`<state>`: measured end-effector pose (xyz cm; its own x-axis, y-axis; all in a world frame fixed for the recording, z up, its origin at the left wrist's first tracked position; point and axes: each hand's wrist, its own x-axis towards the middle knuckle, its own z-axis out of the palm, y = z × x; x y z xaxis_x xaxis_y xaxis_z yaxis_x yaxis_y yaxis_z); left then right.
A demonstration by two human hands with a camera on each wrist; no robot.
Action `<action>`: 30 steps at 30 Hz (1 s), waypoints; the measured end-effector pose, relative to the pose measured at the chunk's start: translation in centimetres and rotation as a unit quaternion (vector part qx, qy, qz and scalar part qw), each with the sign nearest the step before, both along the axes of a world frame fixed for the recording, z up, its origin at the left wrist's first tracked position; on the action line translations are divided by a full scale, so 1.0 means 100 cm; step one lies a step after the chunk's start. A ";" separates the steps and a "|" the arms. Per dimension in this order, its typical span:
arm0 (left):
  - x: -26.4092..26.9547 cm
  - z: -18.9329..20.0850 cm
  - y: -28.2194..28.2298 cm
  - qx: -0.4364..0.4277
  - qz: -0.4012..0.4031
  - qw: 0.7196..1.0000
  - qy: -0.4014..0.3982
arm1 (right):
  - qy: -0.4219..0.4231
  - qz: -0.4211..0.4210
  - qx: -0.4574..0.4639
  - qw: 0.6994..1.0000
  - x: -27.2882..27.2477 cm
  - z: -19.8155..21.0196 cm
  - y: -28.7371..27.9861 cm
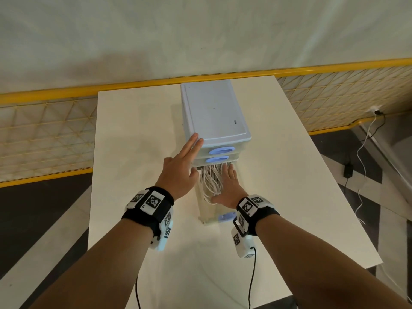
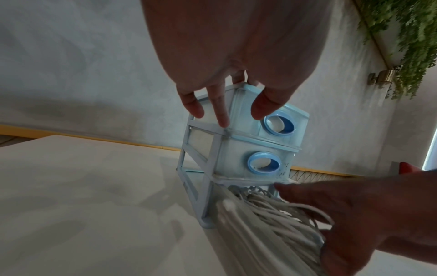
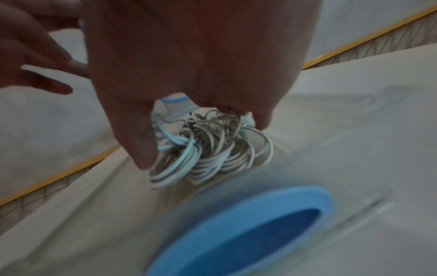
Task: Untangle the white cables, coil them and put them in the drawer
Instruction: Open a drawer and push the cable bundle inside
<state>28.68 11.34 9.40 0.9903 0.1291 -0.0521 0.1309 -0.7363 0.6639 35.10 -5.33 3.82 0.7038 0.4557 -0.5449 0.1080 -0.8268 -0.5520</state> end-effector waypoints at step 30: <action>0.002 -0.015 0.000 -0.061 -0.001 0.996 -0.062 | -0.147 0.061 -0.174 0.972 -0.015 -0.012 -0.007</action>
<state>28.90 11.35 7.93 0.9903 0.1273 0.0549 0.0415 -0.6501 0.7587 33.58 -6.02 2.58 0.8039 0.3707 -0.4651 0.3282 -0.9287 -0.1728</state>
